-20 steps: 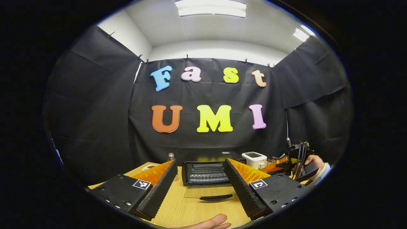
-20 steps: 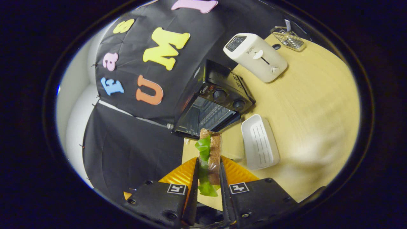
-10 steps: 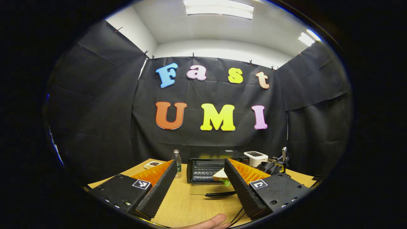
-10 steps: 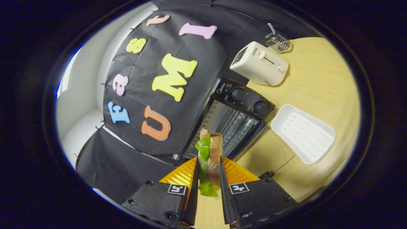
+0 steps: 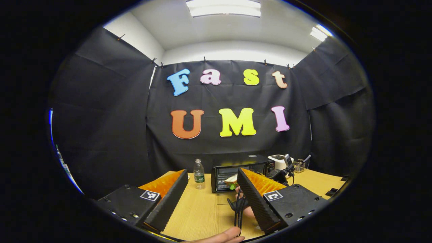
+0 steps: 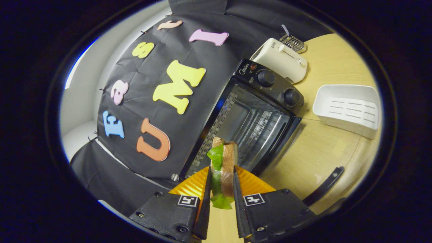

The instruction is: Open the electric oven with the left hand, put the food in, and close the electric oven.

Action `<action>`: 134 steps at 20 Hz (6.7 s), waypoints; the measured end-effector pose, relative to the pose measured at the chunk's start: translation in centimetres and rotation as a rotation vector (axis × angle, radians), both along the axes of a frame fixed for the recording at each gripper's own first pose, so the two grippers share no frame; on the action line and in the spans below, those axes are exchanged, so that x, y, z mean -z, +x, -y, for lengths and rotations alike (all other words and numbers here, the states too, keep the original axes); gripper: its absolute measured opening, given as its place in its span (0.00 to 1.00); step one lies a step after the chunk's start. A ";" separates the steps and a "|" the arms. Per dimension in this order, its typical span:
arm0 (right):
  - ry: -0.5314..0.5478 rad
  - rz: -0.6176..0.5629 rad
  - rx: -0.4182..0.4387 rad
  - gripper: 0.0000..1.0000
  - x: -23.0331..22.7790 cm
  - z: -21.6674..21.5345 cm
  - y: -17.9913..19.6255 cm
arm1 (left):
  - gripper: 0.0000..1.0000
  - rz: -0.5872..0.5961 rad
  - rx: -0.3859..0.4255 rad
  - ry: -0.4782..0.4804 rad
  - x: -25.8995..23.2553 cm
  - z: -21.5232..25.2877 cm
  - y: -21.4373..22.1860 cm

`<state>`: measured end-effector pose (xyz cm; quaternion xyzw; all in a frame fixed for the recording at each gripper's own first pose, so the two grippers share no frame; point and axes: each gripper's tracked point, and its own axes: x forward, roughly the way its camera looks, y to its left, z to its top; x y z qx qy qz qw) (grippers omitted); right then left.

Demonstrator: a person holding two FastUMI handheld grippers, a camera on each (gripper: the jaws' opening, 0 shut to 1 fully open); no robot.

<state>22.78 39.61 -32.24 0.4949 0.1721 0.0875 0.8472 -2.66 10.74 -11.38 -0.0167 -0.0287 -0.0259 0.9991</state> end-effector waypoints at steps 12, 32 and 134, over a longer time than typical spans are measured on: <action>-0.115 0.025 0.166 0.31 3.2 0.3 9.4 | 0.96 -0.065 -0.044 0.025 1.1 -1.2 1.1; -0.514 0.003 -0.014 0.57 4.9 0.5 10.2 | 0.96 -0.110 -0.035 -0.017 2.4 -0.6 2.4; -0.941 0.335 0.007 0.98 -20.1 36.4 -14.5 | 0.97 -0.570 0.108 -0.001 17.3 15.5 20.1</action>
